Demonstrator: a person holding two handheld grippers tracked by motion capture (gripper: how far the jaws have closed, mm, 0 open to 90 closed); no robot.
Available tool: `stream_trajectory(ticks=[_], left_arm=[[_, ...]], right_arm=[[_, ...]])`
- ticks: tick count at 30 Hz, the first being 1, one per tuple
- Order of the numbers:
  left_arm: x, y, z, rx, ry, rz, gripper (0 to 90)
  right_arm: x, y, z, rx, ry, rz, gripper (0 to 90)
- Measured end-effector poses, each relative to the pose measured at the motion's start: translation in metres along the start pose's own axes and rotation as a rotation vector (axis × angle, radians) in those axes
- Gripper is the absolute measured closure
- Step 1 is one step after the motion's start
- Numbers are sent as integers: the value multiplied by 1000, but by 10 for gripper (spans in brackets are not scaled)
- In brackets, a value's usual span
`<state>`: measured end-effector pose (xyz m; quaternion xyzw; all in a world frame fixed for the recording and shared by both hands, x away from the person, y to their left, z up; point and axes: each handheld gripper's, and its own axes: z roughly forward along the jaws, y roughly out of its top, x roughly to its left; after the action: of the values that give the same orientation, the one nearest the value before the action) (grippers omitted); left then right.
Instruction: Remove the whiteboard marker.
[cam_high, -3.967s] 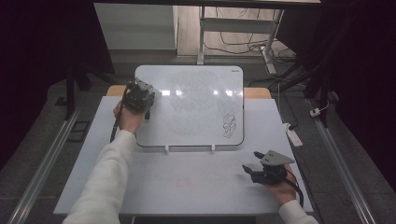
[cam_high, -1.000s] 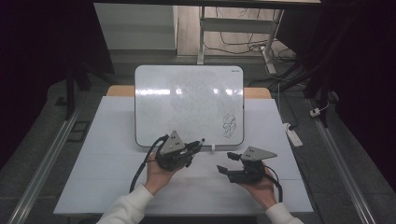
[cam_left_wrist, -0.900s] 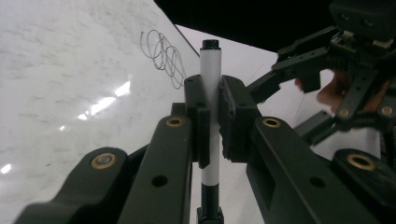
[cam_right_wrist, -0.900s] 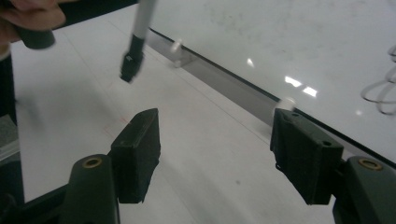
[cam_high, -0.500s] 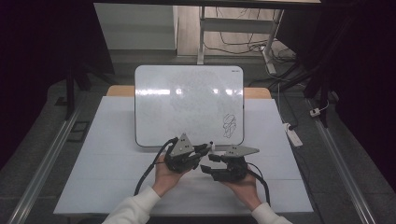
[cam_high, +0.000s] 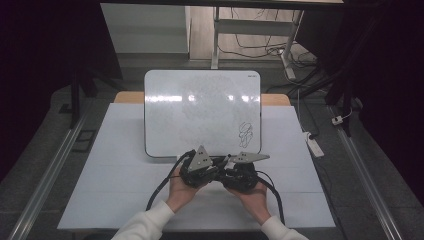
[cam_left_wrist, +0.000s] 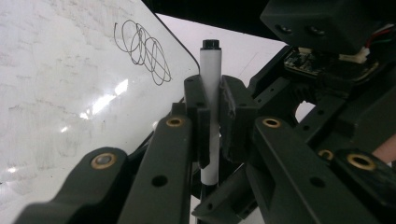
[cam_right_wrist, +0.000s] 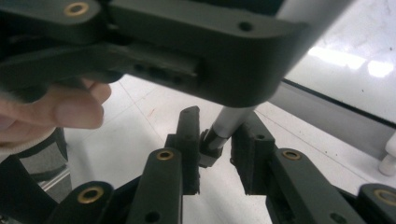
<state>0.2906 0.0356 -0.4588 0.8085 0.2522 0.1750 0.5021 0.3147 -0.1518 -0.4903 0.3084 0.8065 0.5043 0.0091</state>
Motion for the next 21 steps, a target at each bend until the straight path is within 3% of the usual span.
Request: stream_trajectory(ticks=[9, 12, 18, 21], left_arm=[[-3, 0, 1, -2, 0, 3, 819], [-2, 0, 1, -9, -18, -2, 801], [8, 0, -17, -49, 1, -44, 568], [19, -6, -31, -31, 24, -83, 494]], right_arm=[[-5, 0, 1, 25, 4, 55, 766], [-5, 0, 0, 27, -3, 49, 771], [-7, 0, -5, 13, -28, 20, 773], [-9, 1, -9, -8, -42, 12, 773]])
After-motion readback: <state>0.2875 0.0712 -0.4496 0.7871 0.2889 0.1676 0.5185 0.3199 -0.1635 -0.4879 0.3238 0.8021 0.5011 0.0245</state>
